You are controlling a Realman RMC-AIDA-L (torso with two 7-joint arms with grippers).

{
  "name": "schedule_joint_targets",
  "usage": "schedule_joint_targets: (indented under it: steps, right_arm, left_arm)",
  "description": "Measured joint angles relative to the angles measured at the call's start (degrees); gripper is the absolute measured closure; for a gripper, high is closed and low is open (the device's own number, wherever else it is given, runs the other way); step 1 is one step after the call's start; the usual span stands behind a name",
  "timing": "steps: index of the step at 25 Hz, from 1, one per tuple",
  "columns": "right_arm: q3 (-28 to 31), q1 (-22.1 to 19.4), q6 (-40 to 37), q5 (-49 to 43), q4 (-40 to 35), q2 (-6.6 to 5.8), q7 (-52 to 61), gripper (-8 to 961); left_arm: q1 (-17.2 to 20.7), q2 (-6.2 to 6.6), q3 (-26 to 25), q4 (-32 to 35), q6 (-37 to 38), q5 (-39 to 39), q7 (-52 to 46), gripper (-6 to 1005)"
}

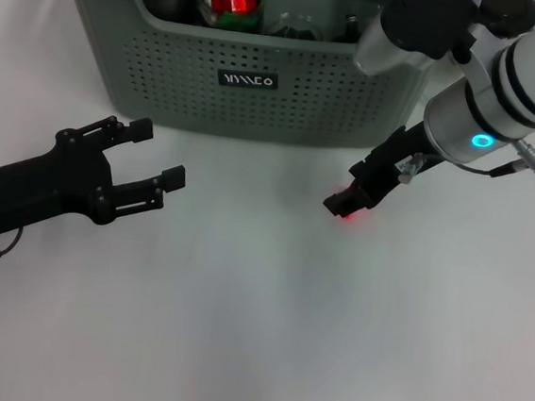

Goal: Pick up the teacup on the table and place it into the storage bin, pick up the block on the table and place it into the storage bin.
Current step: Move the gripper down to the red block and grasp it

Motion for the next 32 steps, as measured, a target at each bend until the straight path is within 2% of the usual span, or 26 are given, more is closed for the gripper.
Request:
schedule_joint_targets:
  steps: [7,15,22,27,32]
  right_arm:
    - [-1.7,-2.2,7.2,6.1,2.1,-0.06,-1.4,310]
    - [-1.5,-0.4,10.2,7.4,9.1,-0.28,-2.1,310]
    - [0.6,-1.1,1.8,5.7,5.6,-0.98,0.3,311]
    - [2.9,-4.0,-4.5,1.8,-1.0,-0.61,2.7,312]
    - [2.9,-4.9,-6.1,0.3,-2.3,-0.46,2.9,313]
  left_arm:
    - [0.0,0.02,0.0,0.0,-0.4,0.0,0.0,174]
    - [0.0,0.09,0.0,0.0,-0.4,0.0,0.0,174]
    - [0.0,0.09,0.0,0.2,-0.4,0.0,0.0,174]
    - [0.0,0.09,0.0,0.2,-0.6,0.0,0.0,174]
    - [0.0,0.09,0.0,0.0,-1.1,0.0,0.0,174]
